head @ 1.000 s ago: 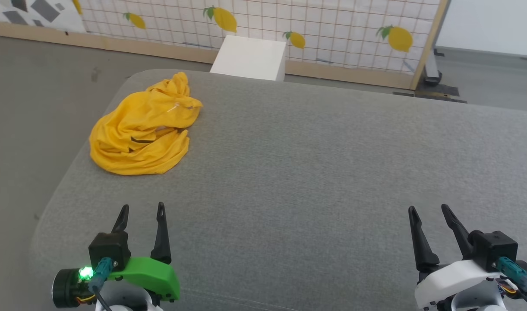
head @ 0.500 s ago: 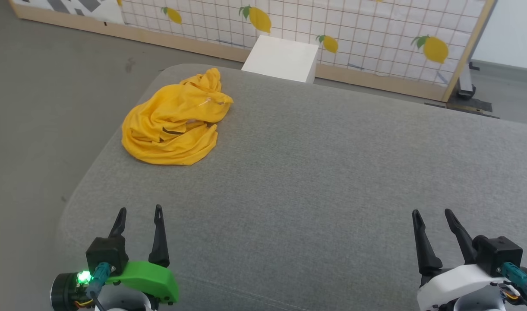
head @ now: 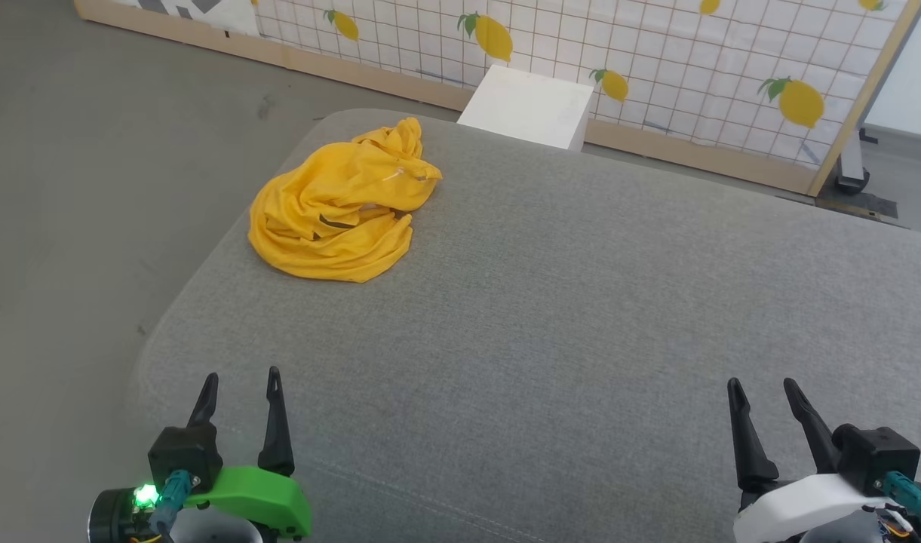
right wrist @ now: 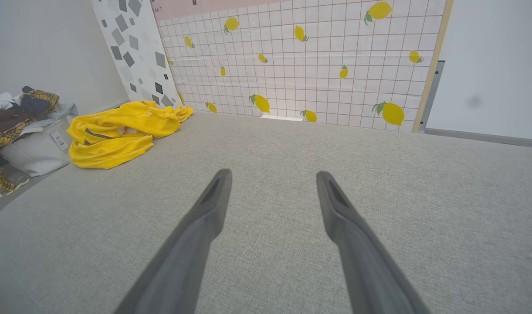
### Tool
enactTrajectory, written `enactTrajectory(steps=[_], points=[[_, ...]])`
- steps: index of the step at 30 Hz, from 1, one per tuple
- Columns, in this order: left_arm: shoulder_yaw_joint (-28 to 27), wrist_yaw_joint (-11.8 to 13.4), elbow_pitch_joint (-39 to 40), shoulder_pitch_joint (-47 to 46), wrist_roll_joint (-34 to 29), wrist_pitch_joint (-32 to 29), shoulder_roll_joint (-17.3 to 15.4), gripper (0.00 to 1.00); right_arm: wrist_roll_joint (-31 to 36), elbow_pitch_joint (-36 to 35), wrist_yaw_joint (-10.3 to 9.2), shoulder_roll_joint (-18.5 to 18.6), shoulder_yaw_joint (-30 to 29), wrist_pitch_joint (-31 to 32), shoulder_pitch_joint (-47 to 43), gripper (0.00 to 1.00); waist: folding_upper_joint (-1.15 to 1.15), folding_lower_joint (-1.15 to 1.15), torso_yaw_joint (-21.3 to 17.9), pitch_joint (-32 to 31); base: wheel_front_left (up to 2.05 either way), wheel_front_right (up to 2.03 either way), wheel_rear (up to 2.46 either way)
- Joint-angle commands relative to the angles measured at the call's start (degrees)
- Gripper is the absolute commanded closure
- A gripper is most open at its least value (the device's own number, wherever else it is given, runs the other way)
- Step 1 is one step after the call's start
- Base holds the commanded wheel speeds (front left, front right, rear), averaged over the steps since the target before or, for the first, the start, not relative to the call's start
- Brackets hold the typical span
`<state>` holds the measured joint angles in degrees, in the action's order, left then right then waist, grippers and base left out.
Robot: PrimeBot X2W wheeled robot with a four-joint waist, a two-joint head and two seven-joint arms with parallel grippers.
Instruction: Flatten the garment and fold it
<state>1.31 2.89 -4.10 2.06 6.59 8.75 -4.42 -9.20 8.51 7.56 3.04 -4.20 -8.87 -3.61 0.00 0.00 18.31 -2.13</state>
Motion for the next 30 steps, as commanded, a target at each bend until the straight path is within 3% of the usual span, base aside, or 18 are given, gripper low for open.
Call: enactTrajectory(steps=[1, 17, 24, 30], points=[[0.13, 0.38, -0.26, 0.94, 0.73, 0.75, -0.48, 0.0, -0.74, 0.46, -0.05, -0.09, -0.27, -0.61, -0.73, 0.0, 0.0, 0.0, 0.43, -0.09, 0.0, 0.0, 0.0], [0.53, 1.05, -1.16, 1.28, 2.42, 2.63, -0.79, 0.0, -2.36, 2.55, -0.06, -0.12, -1.14, -2.49, -0.96, 0.0, 0.0, 0.0, 2.83, -0.21, 0.0, 0.0, 0.0], [0.57, -0.33, -2.6, -2.82, 4.98, 1.35, -1.7, 0.0, -2.6, 2.95, -0.06, -0.13, -2.05, -3.33, -0.58, 0.0, 0.0, 0.0, 3.34, 1.04, 0.0, 0.0, 0.0], [-1.17, -2.76, -5.89, -11.67, 9.66, -1.4, -3.44, 0.0, -1.89, 3.35, -0.07, -0.14, -2.74, -4.04, 0.46, 0.0, 0.0, 0.0, 2.53, 3.7, 0.0, 0.0, 0.0]])
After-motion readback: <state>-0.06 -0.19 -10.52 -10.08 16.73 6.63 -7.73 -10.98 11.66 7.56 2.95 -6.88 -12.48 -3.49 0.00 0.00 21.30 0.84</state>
